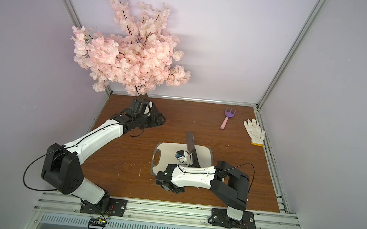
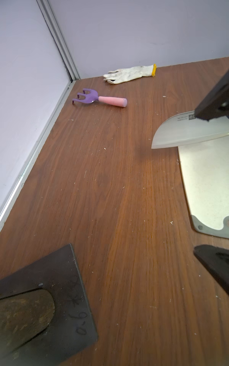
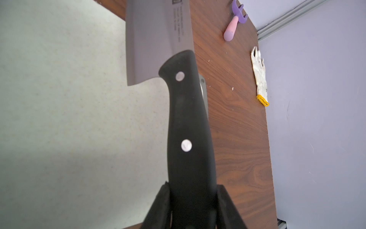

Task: Align the knife with the edge of the cutting board
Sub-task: Pick up the knife at the center of the board.

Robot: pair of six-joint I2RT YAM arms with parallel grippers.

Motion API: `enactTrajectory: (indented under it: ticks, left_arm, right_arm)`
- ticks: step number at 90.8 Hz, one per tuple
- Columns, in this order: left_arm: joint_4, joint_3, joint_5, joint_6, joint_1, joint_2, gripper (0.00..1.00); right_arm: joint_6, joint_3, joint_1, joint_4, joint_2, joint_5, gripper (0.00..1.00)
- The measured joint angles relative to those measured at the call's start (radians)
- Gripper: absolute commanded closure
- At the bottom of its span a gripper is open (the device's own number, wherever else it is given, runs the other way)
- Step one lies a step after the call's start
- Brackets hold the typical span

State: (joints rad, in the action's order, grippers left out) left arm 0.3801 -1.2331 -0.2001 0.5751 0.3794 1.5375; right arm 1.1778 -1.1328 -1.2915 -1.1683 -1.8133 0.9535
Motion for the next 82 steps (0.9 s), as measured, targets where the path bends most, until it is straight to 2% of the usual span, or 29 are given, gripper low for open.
enactTrajectory:
  ticks: [37, 53, 82]
  left_arm:
    - [-0.006, -0.002, -0.244, 0.001, 0.014, 0.111, 0.01]
    - [-0.003, -0.025, -0.291, 0.007, 0.051, 0.13, 0.01]
    - [0.077, -0.113, -0.302, -0.016, 0.104, 0.217, 0.0]
  right_arm:
    - [0.134, -0.037, -0.071, -0.108, -0.141, 0.105, 1.0]
    - [0.137, -0.072, -0.082, -0.124, -0.191, 0.139, 1.0]
    - [0.112, -0.125, -0.09, -0.133, -0.216, 0.193, 1.0]
